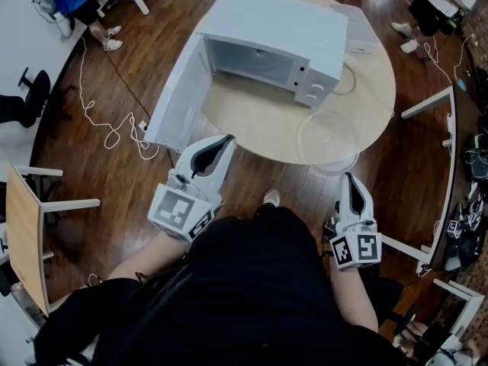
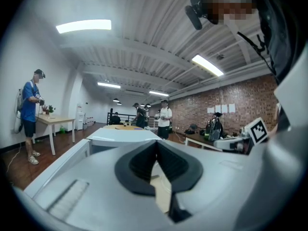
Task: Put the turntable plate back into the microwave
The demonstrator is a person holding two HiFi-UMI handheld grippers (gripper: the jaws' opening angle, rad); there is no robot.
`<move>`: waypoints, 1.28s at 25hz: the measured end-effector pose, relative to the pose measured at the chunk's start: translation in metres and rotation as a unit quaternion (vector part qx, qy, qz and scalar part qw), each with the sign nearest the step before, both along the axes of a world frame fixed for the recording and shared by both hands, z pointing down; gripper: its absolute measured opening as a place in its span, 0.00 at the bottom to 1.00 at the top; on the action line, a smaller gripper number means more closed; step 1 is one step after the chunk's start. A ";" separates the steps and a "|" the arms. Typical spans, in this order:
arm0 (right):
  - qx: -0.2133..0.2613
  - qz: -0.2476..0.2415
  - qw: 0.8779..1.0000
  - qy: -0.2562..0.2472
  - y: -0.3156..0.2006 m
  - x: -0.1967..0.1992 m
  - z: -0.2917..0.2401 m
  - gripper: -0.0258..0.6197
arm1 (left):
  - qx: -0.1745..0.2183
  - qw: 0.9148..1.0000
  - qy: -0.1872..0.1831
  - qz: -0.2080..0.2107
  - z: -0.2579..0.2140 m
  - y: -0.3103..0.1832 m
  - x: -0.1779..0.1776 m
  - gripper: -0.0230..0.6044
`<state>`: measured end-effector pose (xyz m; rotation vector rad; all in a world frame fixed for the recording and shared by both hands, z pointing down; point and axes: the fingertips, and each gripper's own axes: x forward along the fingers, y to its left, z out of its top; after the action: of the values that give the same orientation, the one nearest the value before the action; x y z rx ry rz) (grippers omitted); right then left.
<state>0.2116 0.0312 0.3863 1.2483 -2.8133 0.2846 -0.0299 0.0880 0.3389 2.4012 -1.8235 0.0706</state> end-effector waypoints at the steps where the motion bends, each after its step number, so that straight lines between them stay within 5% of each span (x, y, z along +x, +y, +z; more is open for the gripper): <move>1: 0.000 -0.003 1.000 -0.001 -0.006 0.000 -0.001 0.04 | 0.002 1.000 0.000 -0.003 -0.003 -0.006 0.000 0.04; 15: -0.025 -0.049 0.998 -0.028 -0.071 0.010 0.026 0.04 | -0.011 0.998 -0.021 -0.061 -0.008 -0.053 0.013 0.04; 32: -0.022 -0.052 0.998 -0.037 -0.082 0.008 0.035 0.04 | -0.008 0.997 -0.067 -0.023 -0.014 -0.082 0.034 0.04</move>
<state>0.2194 -0.0507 0.4213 1.1001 -2.9043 0.3939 0.0036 0.0061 0.3251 2.3958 -1.9266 0.2462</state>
